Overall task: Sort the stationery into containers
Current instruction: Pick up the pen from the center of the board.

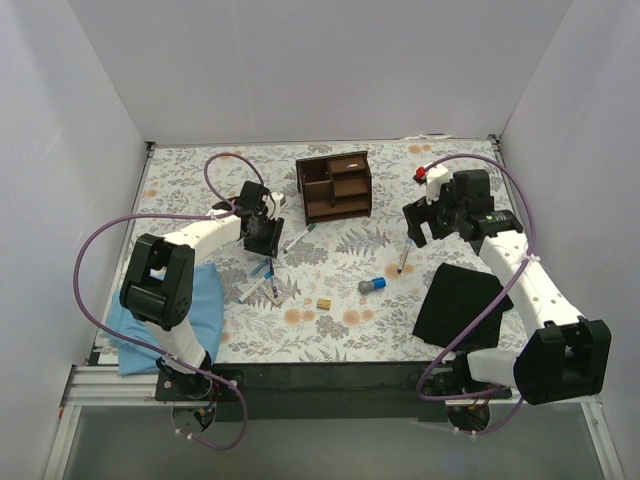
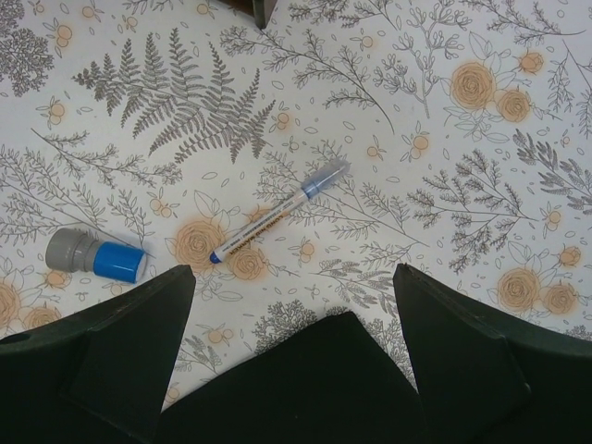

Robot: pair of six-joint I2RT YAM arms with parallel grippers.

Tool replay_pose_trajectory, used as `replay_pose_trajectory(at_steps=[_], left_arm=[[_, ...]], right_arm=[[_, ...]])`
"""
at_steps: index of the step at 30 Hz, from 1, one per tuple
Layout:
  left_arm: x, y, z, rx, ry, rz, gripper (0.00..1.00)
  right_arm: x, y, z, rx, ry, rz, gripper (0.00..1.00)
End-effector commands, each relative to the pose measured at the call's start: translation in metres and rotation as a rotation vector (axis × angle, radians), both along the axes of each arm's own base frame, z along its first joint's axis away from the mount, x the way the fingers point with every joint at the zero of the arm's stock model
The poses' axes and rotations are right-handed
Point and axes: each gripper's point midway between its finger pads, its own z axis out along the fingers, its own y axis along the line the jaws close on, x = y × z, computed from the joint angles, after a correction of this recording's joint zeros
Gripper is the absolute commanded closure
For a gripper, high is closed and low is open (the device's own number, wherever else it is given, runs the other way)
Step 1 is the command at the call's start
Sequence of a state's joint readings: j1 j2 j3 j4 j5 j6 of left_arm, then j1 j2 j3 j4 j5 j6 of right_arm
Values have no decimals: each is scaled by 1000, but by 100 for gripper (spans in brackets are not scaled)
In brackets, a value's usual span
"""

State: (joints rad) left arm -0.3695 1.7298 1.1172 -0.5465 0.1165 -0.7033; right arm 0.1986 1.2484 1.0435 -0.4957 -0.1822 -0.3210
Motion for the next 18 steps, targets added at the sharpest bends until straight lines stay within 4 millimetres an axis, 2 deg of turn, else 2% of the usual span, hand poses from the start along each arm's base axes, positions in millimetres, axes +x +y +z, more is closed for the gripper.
replay_pose_trajectory(at_steps=[1,16,18], left_arm=[[-2,-7,3,-22,0,-23,65],[-2,-4,-7,18,-17,-54,69],[-4,-3,-8,19,-17,-53,73]], right_arm=[[-3,-1,10,6,-53,4,2],[-5,4,10,0,-35,49,2],[0,6,15,3,-39,60,2]])
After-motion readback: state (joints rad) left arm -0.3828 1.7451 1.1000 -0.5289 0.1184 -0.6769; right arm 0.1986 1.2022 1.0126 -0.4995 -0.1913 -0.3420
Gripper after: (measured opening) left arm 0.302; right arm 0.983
